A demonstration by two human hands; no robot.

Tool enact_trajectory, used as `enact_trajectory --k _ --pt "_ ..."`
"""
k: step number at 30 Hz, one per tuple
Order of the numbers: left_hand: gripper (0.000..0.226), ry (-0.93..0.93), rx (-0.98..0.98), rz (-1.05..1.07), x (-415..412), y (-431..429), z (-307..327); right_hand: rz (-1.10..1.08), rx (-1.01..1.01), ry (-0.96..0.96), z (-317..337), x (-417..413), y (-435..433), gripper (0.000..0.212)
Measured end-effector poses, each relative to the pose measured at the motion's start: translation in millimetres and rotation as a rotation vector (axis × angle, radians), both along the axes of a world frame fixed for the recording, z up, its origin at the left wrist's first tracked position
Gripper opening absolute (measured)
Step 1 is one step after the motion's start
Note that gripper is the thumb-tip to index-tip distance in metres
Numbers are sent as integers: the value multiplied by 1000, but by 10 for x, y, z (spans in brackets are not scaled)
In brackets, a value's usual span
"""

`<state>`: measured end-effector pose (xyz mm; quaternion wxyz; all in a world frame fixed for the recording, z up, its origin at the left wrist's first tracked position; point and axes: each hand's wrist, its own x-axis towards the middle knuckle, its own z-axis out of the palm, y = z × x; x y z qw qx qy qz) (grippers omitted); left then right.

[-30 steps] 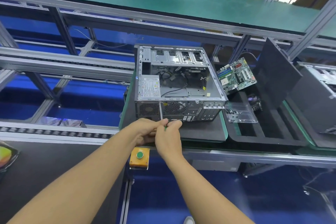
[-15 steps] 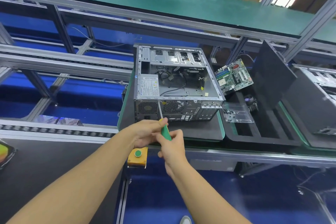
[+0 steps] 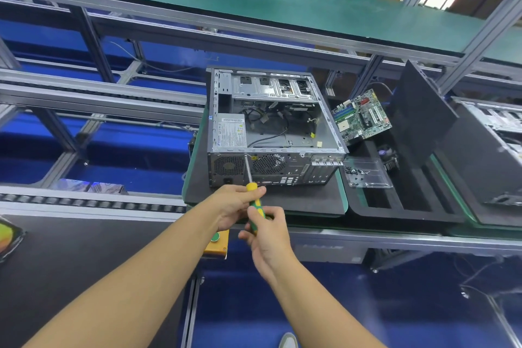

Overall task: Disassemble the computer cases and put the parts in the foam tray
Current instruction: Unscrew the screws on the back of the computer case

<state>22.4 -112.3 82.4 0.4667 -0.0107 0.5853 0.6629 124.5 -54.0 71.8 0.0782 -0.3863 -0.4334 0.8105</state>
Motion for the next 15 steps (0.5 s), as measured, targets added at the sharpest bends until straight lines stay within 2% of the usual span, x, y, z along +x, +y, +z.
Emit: enact_trajectory --k 2,4,7,9,12,15 --pt "22 -51 26 86 -3 -4 -21 -35 -21 18 8 -5 -22 25" --pt "20 -118 86 126 -24 -41 -29 -43 -142 24 49 14 -27 25" --pt "24 -181 135 82 -61 -115 -29 24 -308 -7 57 56 21 40" --pt "28 -141 103 -10 -82 -144 -11 14 -295 -16 54 53 28 38" --pt "27 -81 29 -93 -71 -126 47 -16 -171 8 36 22 -14 17" --pt "22 -48 15 -83 -24 -88 81 -35 -69 57 40 -10 -44 28"
